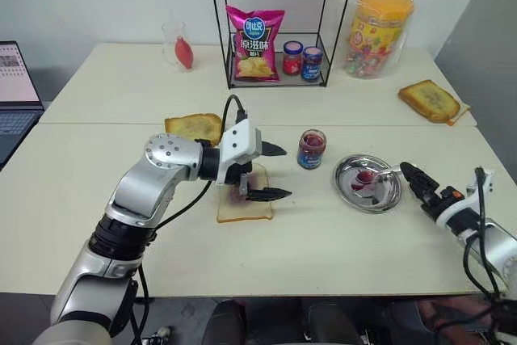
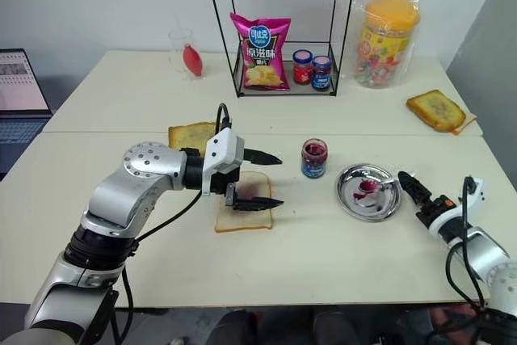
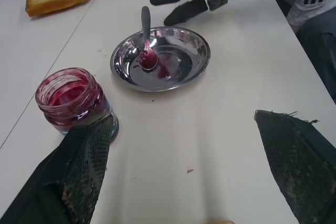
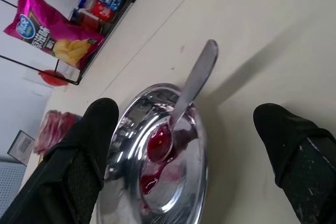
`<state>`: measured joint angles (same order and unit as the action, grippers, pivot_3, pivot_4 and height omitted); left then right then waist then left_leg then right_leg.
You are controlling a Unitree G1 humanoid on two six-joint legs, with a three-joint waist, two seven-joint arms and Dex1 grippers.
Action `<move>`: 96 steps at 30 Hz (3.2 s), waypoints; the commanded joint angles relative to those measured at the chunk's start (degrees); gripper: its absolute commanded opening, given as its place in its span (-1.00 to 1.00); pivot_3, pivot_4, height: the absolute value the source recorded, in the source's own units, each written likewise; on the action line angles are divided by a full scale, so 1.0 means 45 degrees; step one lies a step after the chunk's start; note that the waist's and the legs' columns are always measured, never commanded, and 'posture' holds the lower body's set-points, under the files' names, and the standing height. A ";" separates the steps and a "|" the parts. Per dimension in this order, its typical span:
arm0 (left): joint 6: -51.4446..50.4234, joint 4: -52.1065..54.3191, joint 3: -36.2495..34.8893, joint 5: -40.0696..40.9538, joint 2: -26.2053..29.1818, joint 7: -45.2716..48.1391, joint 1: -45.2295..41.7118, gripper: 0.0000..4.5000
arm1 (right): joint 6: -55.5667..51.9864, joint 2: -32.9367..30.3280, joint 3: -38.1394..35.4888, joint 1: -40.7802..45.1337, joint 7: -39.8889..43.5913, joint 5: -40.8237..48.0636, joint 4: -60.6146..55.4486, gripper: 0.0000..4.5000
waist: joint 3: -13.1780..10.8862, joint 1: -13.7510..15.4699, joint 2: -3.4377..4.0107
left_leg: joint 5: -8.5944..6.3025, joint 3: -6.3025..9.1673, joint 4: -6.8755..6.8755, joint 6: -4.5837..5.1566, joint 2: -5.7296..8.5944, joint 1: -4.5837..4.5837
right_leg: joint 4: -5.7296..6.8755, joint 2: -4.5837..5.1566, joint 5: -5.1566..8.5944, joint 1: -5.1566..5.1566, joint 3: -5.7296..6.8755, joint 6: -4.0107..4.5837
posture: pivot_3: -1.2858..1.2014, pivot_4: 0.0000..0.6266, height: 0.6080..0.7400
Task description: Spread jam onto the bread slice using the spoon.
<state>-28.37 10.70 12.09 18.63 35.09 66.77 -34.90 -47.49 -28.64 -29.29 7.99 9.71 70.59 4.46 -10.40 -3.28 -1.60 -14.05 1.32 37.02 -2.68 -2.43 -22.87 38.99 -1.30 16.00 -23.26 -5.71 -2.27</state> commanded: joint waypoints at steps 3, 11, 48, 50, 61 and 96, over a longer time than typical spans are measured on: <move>-0.0167 0.0842 -0.0339 0.0249 0.0200 -0.0354 0.0326 0.98 | 0.0469 0.0195 0.0138 0.1284 0.0954 -0.0972 0.1415 1.00 | 0.0001 -0.0011 -0.0002 | 0.0000 0.0008 0.0003 0.0000 -0.0003 -0.0001 | 0.0003 -0.0002 -0.0001 0.0001 0.0009 0.0000 | 0.03 -0.52 1.00; -0.0521 0.1232 -0.0424 0.0427 0.0320 -0.0655 0.0446 0.98 | 0.0713 0.0610 0.0050 0.2311 0.1671 -0.1905 0.2749 1.00 | 0.0002 -0.0067 -0.0002 | 0.0007 -0.0003 0.0027 0.0008 -0.0002 0.0015 | 0.0005 -0.0007 -0.0045 0.0013 -0.0014 -0.0023 | 0.03 -0.52 1.00; 0.0021 -0.0091 -0.1432 0.0723 0.0292 -0.0923 0.0148 1.00 | -0.1021 0.0495 -0.0705 0.2174 0.0690 -0.0484 -0.3151 -0.98 | -0.0026 -0.0094 0.0045 | 0.0009 0.0003 0.0005 0.0012 -0.0005 -0.0009 | -0.0001 -0.0010 -0.0044 -0.0012 -0.0012 -0.0024 | 0.03 -0.52 1.00; -0.0121 -0.0329 -0.2000 0.0804 0.0364 -0.1348 0.0241 1.00 | -0.1154 0.0429 -0.0502 0.2847 0.0019 -0.0036 -0.3837 -0.98 | -0.0026 -0.0095 0.0045 | 0.0009 0.0010 0.0006 0.0012 -0.0011 -0.0008 | 0.0000 -0.0017 -0.0044 -0.0012 -0.0003 -0.0024 | 0.03 -0.52 1.00; -0.0132 -0.0226 -0.2634 0.0661 -0.0242 -0.3454 0.0979 1.00 | 0.0119 0.0480 0.3568 0.6137 0.0272 -0.3520 -0.3959 -0.98 | -0.0033 0.0003 0.0056 | 0.0008 0.0012 0.0001 0.0010 -0.0007 -0.0035 | -0.0014 -0.0002 -0.0042 -0.0025 0.0013 -0.0019 | 0.03 -0.52 1.00; -0.0214 0.0150 -0.2388 0.0762 -0.0223 -0.3788 0.1052 1.00 | 0.6640 0.0396 0.9214 0.5193 0.4522 -1.4215 -0.1399 -0.98 | -0.0033 0.0027 0.0056 | 0.0008 0.0011 0.0002 0.0007 -0.0003 -0.0032 | -0.0001 0.0007 -0.0059 -0.0036 0.0018 0.0010 | 0.03 -0.52 1.00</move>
<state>-30.45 10.67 1.89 21.73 34.08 49.58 -29.06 -17.70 -27.27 12.64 30.84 29.91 7.59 -1.81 -10.55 -3.16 -1.35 -14.01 1.37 37.04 -2.65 -2.44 -23.02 38.99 -1.27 15.70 -23.43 -5.63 -2.15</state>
